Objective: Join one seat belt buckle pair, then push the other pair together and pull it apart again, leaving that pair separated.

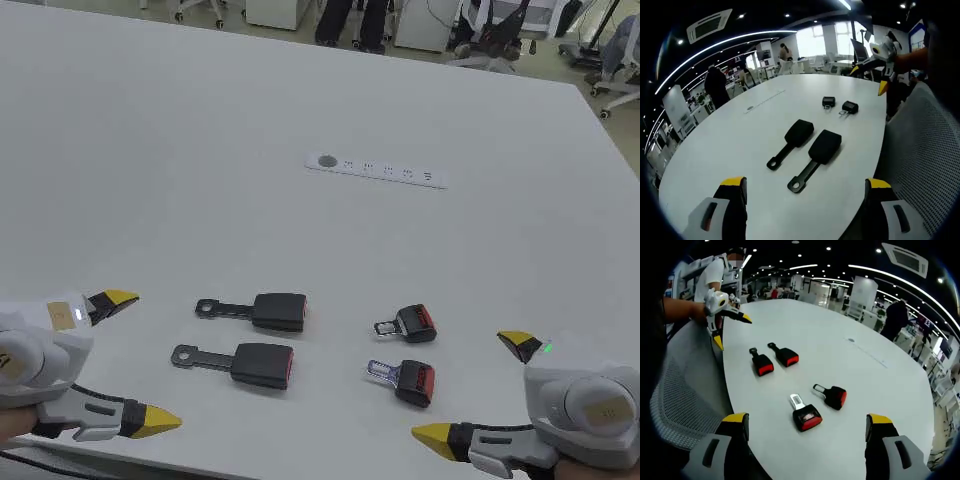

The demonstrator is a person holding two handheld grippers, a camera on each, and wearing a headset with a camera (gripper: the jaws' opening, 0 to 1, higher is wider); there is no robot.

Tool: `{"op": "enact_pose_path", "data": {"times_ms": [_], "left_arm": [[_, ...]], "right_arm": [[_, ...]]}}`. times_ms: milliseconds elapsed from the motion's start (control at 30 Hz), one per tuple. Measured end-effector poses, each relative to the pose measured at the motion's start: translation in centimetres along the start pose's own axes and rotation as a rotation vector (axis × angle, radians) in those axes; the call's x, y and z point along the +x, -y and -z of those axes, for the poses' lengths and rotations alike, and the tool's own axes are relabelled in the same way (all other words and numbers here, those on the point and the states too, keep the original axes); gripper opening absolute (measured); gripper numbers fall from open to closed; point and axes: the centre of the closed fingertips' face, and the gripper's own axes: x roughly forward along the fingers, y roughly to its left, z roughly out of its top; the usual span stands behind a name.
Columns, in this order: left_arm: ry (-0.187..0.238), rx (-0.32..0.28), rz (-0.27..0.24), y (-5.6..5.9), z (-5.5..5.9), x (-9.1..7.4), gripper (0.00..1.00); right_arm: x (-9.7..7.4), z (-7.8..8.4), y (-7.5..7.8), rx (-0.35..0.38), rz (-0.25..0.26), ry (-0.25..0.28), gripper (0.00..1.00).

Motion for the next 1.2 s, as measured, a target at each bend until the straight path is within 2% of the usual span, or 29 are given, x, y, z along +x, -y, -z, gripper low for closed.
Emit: {"op": "enact_pose_path", "data": {"times_ms": [1200], "left_arm": [[-0.007,0.007,-0.004,0.00,0.09,-0.01,0.98]], "right_arm": [[0.13,0.48,-0.81,0.000,-0.009,-0.005,0.96]]}}
